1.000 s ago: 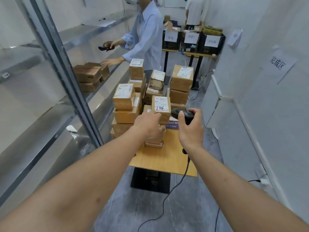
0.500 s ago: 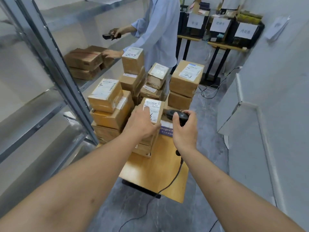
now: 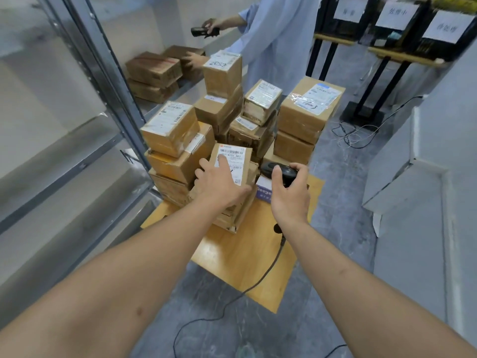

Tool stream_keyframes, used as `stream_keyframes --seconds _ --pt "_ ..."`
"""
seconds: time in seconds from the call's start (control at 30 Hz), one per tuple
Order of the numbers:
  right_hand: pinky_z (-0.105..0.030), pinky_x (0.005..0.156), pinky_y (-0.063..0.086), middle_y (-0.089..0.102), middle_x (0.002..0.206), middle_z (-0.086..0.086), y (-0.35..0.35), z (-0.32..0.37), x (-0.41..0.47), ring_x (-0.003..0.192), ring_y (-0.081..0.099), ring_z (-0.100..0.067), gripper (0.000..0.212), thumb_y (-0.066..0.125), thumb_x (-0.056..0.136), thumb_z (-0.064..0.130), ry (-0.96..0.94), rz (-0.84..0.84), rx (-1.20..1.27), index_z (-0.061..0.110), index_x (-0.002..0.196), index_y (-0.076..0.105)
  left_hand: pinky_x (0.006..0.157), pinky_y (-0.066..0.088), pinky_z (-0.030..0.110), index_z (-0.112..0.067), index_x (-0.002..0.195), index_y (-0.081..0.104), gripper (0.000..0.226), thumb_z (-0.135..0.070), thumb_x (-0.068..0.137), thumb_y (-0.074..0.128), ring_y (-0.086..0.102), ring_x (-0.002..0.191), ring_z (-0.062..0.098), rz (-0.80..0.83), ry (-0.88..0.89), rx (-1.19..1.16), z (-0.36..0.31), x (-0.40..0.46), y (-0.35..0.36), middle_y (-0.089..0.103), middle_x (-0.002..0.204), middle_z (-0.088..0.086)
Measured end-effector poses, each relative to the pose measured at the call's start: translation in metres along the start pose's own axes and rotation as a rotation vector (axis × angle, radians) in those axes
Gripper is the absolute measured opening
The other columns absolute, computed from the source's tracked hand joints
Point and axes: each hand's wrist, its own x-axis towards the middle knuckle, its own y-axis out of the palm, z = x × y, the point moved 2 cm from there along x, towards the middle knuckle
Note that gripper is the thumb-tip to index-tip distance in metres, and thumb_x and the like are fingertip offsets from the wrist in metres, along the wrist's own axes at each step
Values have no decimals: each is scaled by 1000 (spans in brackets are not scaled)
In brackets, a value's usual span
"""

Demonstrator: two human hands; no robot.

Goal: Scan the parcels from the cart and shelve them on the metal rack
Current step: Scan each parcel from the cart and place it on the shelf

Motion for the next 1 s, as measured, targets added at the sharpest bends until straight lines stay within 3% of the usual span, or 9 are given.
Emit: stream_keyframes --seconds 0.13,0.23,0.33,0.43,0.57,0.67,0.77,1.0 --pt "-37 84 50 63 104 12 7 4 -1 101 64 -20 29 55 103 52 1 23 10 37 125 45 101 45 48 -25 160 17 127 -90 66 71 42 126 41 37 -77 -32 6 -8 0 28 142 19" --pt "-34 82 45 56 97 21 11 6 -2 101 61 -21 28 54 103 52 3 41 4 37 125 45 101 44 49 -30 159 24 106 -87 78 62 46 124 43 -13 -70 -179 15 -8 1 32 140 16" --pt "-35 83 47 54 94 22 13 7 -3 95 62 -17 28 54 104 50 -3 51 7 35 126 46 100 46 48 -35 158 26 86 -65 90 68 55 121 41 -81 -89 -353 29 -2 4 41 137 15" --pt "-36 84 48 54 94 23 14 6 -2 95 61 -17 29 54 104 50 -5 54 4 35 127 46 103 50 47 -25 150 37 80 -59 87 72 56 124 35 6 -241 -560 39 5 15 49 142 12" --pt "-32 80 48 56 96 22 14 4 1 93 62 -12 29 55 104 50 -5 65 17 35 128 46 102 54 47 -24 133 59 57 -54 86 75 63 114 25 96 -323 -805 44 6 24 67 129 -1" --pt "-25 71 43 56 97 22 14 4 3 91 60 -4 28 55 105 49 -8 71 31 35 128 46 99 55 47 -25 131 55 57 -54 87 77 62 113 24 114 -325 -801 43 7 24 65 125 -4" --pt "-28 76 44 57 97 22 13 4 2 89 59 -4 27 55 104 49 -3 66 37 36 126 45 99 54 51 -27 124 45 64 -57 81 81 60 115 28 131 -339 -788 39 8 25 61 126 1" --pt "-33 78 47 59 98 20 7 2 3 100 63 -16 22 55 104 50 12 63 32 41 120 43 99 52 53 -24 125 35 77 -55 76 86 59 112 25 134 -349 -795 29 11 26 59 122 -2"
